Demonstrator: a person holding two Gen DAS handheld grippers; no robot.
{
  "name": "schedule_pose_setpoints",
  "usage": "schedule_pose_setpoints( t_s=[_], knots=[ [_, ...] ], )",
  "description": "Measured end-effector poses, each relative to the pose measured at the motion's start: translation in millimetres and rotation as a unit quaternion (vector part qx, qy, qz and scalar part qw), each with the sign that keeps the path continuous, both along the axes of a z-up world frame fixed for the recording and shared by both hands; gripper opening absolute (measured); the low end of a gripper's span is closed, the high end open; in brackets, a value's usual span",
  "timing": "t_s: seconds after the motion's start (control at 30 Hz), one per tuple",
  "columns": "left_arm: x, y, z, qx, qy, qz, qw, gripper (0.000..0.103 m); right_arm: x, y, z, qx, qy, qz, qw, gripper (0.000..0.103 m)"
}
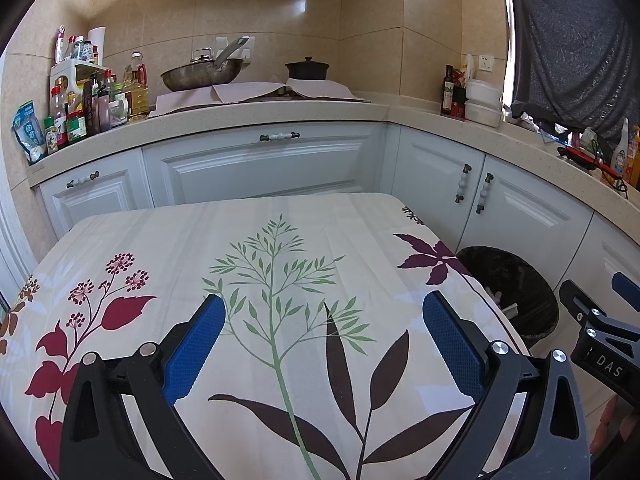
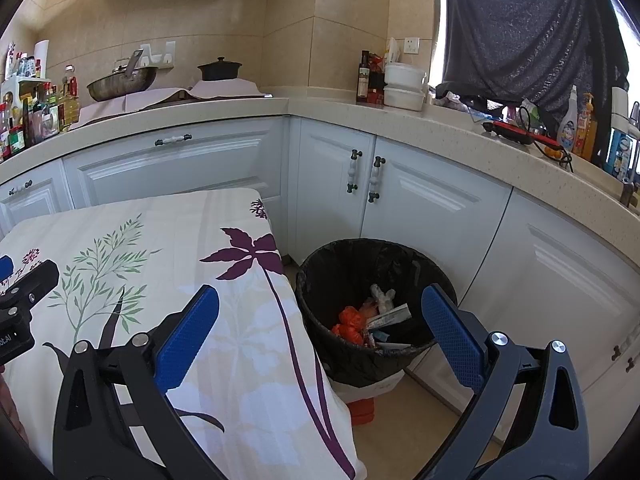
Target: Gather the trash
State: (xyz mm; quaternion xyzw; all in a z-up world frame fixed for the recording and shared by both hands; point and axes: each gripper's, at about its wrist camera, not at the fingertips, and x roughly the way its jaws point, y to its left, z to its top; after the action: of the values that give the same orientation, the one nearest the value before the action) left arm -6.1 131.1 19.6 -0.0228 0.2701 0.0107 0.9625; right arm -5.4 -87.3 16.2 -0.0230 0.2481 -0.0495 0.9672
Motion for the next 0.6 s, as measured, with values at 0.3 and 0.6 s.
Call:
schedule_pose_setpoints(
  t_s=[0.3, 0.6],
  knots=[
    [-0.4, 0.3, -1.3, 0.000, 0.001, 0.002, 1.0000, 0.096, 0.1, 0.4, 0.4, -0.001, 0.000, 0.000, 1.000, 0.099],
    [-1.1, 0.4, -1.5, -0.001, 0.003, 0.003, 1.0000, 0.096, 0.2, 0.5, 0.3, -0.002, -0.001, 0.001, 1.000, 0.099]
  ],
)
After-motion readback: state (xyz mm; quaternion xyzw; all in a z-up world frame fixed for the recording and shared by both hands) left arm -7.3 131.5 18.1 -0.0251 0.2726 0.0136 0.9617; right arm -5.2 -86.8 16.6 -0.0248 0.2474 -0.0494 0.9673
